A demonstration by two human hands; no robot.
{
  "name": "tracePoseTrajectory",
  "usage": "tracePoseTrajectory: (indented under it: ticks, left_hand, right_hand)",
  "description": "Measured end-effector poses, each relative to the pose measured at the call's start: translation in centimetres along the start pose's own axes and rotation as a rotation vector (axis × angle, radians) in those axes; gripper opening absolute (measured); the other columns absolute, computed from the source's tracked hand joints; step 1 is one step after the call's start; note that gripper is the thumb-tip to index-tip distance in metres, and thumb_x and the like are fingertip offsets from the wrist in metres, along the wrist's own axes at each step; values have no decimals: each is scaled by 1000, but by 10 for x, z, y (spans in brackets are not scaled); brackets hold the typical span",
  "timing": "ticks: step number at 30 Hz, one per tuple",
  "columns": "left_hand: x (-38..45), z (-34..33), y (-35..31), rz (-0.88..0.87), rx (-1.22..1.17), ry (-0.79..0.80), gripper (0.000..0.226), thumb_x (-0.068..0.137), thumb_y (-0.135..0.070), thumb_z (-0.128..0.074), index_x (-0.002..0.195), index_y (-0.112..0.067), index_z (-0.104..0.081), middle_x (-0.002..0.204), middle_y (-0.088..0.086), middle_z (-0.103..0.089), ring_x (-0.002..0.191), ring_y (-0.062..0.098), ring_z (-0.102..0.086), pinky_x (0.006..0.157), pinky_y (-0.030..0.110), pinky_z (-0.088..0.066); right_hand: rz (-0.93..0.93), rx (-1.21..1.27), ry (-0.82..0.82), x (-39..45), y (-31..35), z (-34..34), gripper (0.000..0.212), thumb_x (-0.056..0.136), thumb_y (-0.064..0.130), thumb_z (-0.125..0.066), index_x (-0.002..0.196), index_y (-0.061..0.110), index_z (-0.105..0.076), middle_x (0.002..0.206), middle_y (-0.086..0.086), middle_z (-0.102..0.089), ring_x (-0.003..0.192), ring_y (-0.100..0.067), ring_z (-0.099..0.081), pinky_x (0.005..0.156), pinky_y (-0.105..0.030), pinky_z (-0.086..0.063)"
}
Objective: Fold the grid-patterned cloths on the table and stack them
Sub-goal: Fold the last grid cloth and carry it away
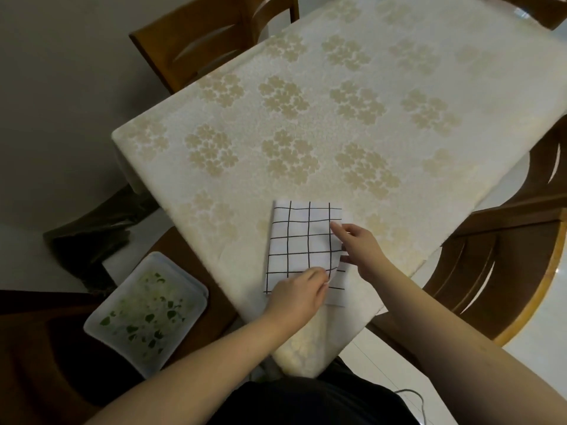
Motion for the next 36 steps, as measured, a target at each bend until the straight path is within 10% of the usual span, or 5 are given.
tracePoseTrajectory:
  ticks: [11, 32, 36]
  left_hand:
    - [13, -12, 63, 204, -10, 33, 55, 97, -45, -28, 142, -17, -44, 153, 4, -37, 143, 19, -30, 117, 35, -26]
    - [26, -32, 96, 102, 389, 298, 72, 98, -59, -19, 156, -19, -7, 164, 5, 3, 150, 18, 8, 119, 40, -2]
    - [26, -33, 97, 81, 439, 326, 79, 95, -66, -8, 156, -17, -2, 164, 7, 9, 150, 20, 13, 119, 42, 2]
  right_hand:
    - [-43, -296, -164, 31, -28, 18, 8, 88, 12, -62, 81, 13, -62, 74, -10, -67, 55, -22, -62, 48, -26, -54]
    - [31, -548, -192, 26, -40, 27, 16, 89, 25, -57, 101, 17, -63, 91, 1, -68, 76, -19, -64, 66, -33, -53]
    - [476, -912, -431, 20, -43, 23, 35, 89, 22, -57, 121, 9, -57, 105, -8, -62, 82, -26, -60, 65, -35, -47]
Point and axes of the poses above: each hand's wrist, its own x-axis towards the middle knuckle, its own z-axis out of the back of the hand, y = z × x, the point moved 1 cm from there along x, towards the middle knuckle
